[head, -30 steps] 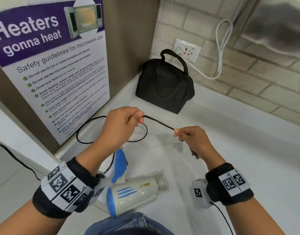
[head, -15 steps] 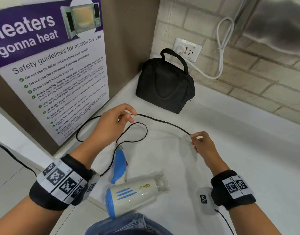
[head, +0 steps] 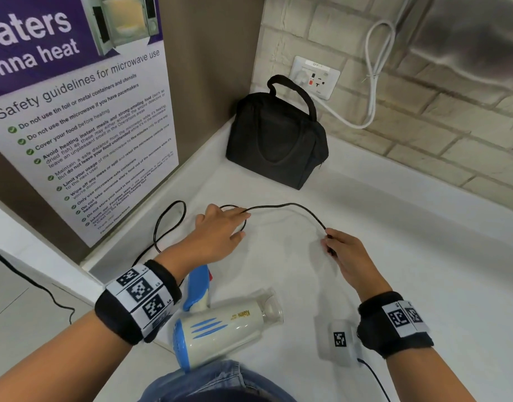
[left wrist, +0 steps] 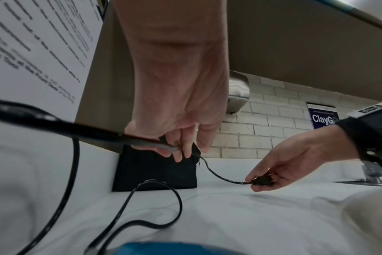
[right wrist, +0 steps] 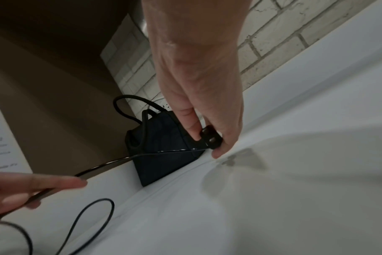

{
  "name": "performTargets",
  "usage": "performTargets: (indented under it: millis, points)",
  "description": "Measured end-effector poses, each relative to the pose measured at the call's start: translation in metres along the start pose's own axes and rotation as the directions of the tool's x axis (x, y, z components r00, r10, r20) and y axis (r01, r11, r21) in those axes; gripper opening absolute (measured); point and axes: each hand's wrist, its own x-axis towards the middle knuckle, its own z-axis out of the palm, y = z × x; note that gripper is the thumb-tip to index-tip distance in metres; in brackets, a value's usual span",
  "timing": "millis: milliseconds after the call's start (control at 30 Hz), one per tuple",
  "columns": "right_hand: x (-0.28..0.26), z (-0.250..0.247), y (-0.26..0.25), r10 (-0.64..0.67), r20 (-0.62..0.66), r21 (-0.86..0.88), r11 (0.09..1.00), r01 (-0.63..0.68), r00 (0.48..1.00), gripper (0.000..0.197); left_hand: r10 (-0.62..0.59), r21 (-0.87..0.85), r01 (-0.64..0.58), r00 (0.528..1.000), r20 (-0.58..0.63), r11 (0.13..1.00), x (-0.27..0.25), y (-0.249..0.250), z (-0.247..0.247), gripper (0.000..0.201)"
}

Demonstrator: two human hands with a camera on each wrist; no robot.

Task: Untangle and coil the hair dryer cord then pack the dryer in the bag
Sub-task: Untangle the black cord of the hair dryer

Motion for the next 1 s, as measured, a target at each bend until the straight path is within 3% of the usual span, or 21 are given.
performTargets:
  millis: [100, 167, 200, 300, 400, 467, 567, 667, 767, 833, 900, 1000]
  points:
    - [0.003, 0.001, 0.006, -0.041, -0.07, -0.145, 0.989, 0.03, 0.997, 0.018, 0.025, -0.08, -0.026, 1.0, -0.008, 0.996, -0.003, -0.003, 0.004, 0.042]
    - [0.005, 0.003, 0.01, -0.057, -0.148, -0.238, 0.971, 0.02, 0.987, 0.027, 0.058, -0.167, -0.074, 0.993, -0.1, 0.983, -0.009, -0.01, 0.004, 0.034]
    - [0.004, 0.003, 0.01, -0.091, -0.161, -0.296, 0.954, 0.04, 0.983, 0.023, 0.077, -0.211, -0.107, 0.986, -0.15, 0.972, -0.012, -0.013, 0.002, 0.03]
    - [0.008, 0.003, 0.018, -0.199, -0.099, -0.51, 0.851, 0.122, 0.975, 0.012, 0.04, -0.403, -0.116, 0.981, -0.192, 0.908, -0.03, -0.021, -0.009, 0.021]
    - [0.014, 0.004, 0.024, -0.258, -0.053, -0.63, 0.758, 0.168, 0.965, 0.032, -0.052, -0.554, -0.03, 0.99, -0.132, 0.832, -0.052, -0.031, -0.02, 0.018]
    - [0.017, 0.004, 0.028, -0.264, -0.027, -0.675, 0.717, 0.177, 0.964, 0.033, -0.118, -0.571, 0.033, 0.987, -0.112, 0.82, -0.066, -0.039, -0.023, 0.018]
    - [0.012, 0.007, 0.023, -0.272, 0.007, -0.697, 0.689, 0.2, 0.962, 0.017, -0.27, -0.493, 0.15, 0.946, -0.182, 0.857, -0.083, -0.055, -0.027, 0.018]
    - [0.0, 0.021, 0.008, -0.306, 0.013, -0.705, 0.673, 0.226, 0.952, 0.048, -0.393, -0.341, 0.321, 0.905, -0.164, 0.883, -0.094, -0.07, -0.023, 0.023]
    - [-0.017, 0.047, -0.015, -0.36, 0.144, -0.658, 0.661, 0.361, 0.922, 0.044, -0.442, -0.143, 0.452, 0.892, 0.098, 0.881, -0.095, -0.071, -0.011, 0.034]
    - [-0.029, 0.067, -0.03, -0.36, 0.282, -0.603, 0.655, 0.456, 0.89, 0.036, -0.427, -0.164, 0.48, 0.861, 0.274, 0.862, -0.091, -0.065, 0.001, 0.04]
    - [-0.043, 0.089, -0.044, -0.335, 0.443, -0.526, 0.654, 0.544, 0.831, 0.029, -0.4, -0.171, 0.47, 0.855, 0.33, 0.866, -0.085, -0.058, 0.012, 0.05]
    - [-0.061, 0.123, -0.061, -0.272, 0.677, -0.399, 0.645, 0.651, 0.684, 0.026, -0.406, -0.172, 0.458, 0.874, 0.268, 0.872, -0.075, -0.048, 0.022, 0.057]
